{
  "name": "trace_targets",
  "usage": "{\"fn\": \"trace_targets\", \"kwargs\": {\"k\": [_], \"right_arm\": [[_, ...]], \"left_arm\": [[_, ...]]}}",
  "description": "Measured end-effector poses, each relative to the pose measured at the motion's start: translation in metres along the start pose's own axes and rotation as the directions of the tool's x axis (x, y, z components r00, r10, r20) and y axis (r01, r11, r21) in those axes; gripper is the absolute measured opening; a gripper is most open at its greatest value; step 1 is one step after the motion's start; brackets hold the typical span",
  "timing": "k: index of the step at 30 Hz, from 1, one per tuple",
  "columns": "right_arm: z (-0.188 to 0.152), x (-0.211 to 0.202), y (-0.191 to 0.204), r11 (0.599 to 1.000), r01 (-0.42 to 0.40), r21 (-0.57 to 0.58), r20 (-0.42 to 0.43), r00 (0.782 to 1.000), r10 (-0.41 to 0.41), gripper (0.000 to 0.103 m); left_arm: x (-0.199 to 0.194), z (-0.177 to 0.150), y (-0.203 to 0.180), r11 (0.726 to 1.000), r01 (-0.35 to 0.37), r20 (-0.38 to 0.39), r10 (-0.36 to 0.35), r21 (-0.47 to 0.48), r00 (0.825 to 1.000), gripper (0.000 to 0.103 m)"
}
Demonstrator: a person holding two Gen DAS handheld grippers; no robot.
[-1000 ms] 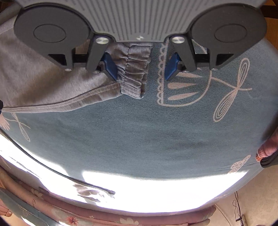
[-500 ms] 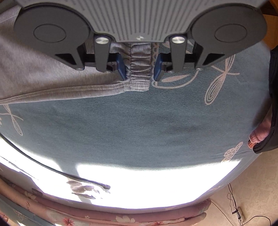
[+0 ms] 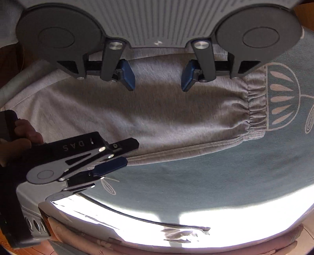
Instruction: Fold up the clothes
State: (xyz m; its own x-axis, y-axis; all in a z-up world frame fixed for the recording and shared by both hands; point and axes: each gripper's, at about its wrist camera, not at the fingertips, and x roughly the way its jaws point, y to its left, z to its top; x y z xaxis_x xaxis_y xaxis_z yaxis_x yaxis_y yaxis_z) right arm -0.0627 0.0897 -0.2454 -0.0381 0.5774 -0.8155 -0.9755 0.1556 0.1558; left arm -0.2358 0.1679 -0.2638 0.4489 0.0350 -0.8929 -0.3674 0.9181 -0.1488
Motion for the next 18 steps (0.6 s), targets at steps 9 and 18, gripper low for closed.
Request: {"fn": "trace_targets", "kwargs": {"k": [9, 18], "right_arm": [[0.034, 0.049, 0.033, 0.962, 0.081, -0.262, 0.02, 0.997, -0.079, 0.054], [-0.015, -0.026, 0.014, 0.988, 0.14, -0.072, -0.042, 0.989, -0.143, 0.054]], "left_arm": [[-0.019, -0.024, 0.002, 0.999, -0.019, -0.089, 0.021, 0.026, 0.996, 0.056], [-0.019, 0.028, 0.014, 0.998, -0.023, 0.082, 0.018, 0.058, 0.996, 0.061]]}}
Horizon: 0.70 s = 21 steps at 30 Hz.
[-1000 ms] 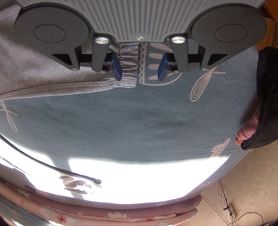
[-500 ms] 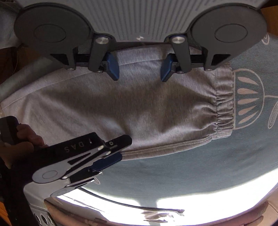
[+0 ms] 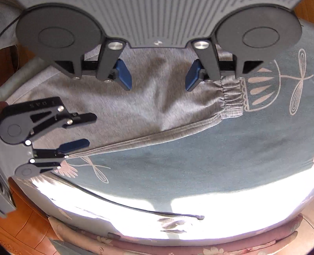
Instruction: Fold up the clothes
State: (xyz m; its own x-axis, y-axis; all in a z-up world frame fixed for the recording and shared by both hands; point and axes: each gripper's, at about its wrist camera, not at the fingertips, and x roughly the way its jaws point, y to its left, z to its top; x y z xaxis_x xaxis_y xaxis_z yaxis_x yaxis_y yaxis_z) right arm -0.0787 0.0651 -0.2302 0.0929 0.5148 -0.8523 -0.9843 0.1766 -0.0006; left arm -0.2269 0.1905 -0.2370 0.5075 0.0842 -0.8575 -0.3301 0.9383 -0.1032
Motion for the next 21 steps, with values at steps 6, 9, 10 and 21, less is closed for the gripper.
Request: {"fn": "trace_targets", "kwargs": {"k": [6, 9, 10, 21], "right_arm": [[-0.077, -0.024, -0.014, 0.936, 0.245, 0.251, -0.122, 0.968, -0.221, 0.063], [-0.092, -0.021, -0.018, 0.901, 0.238, 0.362, -0.141, 0.97, -0.2, 0.069], [-0.092, -0.019, -0.014, 0.906, 0.205, 0.37, -0.12, 0.978, -0.173, 0.072], [-0.106, -0.073, -0.051, 0.876, 0.119, 0.468, 0.024, 0.989, -0.147, 0.078]], "left_arm": [[0.033, -0.004, -0.014, 0.997, -0.07, -0.019, 0.071, 0.043, 0.997, 0.061], [0.033, -0.011, -0.015, 0.986, -0.153, -0.023, 0.155, 0.07, 0.988, 0.066], [0.031, -0.011, -0.014, 0.978, -0.194, -0.042, 0.198, 0.07, 0.979, 0.07], [0.015, 0.044, -0.076, 0.979, -0.116, -0.005, 0.118, 0.166, 0.993, 0.069]]}}
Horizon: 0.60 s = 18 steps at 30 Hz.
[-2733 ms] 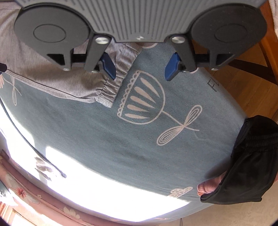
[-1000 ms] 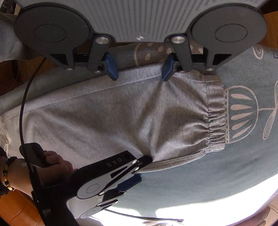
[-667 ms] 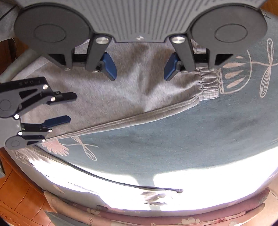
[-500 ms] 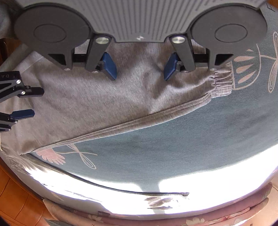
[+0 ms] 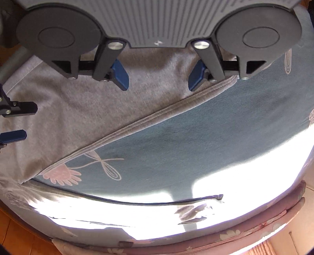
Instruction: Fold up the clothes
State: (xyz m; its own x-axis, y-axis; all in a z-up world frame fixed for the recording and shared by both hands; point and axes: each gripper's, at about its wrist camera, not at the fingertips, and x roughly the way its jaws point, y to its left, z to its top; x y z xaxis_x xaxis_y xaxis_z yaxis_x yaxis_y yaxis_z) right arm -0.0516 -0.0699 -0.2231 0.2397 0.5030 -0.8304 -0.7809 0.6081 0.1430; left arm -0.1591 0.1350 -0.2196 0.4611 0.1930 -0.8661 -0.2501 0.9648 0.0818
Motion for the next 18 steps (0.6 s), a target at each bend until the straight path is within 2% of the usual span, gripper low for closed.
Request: {"fn": "trace_targets", "kwargs": {"k": [2, 5, 7, 9, 11, 14, 18], "right_arm": [[-0.003, -0.014, -0.031, 0.995, 0.088, 0.044, 0.019, 0.996, -0.089, 0.078], [-0.009, -0.024, -0.079, 0.977, 0.187, 0.106, 0.004, 0.982, -0.189, 0.078], [-0.018, -0.023, -0.105, 0.962, 0.233, 0.14, -0.019, 0.972, -0.233, 0.078], [-0.027, -0.021, -0.122, 0.955, 0.246, 0.165, -0.016, 0.969, -0.247, 0.078], [-0.034, -0.017, -0.131, 0.952, 0.251, 0.176, -0.018, 0.967, -0.252, 0.078], [-0.044, -0.012, -0.136, 0.95, 0.238, 0.204, -0.016, 0.971, -0.24, 0.078], [-0.058, -0.01, -0.132, 0.952, 0.231, 0.202, -0.014, 0.972, -0.233, 0.083]], "left_arm": [[0.004, 0.016, -0.025, 0.998, 0.061, 0.02, -0.061, 0.022, 0.998, 0.069], [0.017, 0.039, -0.07, 0.99, 0.127, 0.03, -0.129, 0.064, 0.991, 0.069], [0.027, 0.045, -0.091, 0.983, 0.173, 0.032, -0.175, 0.062, 0.984, 0.069], [0.038, 0.048, -0.111, 0.978, 0.199, 0.028, -0.201, 0.065, 0.979, 0.069], [0.047, 0.048, -0.128, 0.977, 0.197, 0.018, -0.199, 0.08, 0.98, 0.069], [0.058, 0.046, -0.135, 0.985, 0.156, -0.007, -0.156, 0.07, 0.988, 0.069], [0.063, 0.04, -0.131, 0.992, 0.121, -0.02, -0.12, 0.048, 0.993, 0.07]]}}
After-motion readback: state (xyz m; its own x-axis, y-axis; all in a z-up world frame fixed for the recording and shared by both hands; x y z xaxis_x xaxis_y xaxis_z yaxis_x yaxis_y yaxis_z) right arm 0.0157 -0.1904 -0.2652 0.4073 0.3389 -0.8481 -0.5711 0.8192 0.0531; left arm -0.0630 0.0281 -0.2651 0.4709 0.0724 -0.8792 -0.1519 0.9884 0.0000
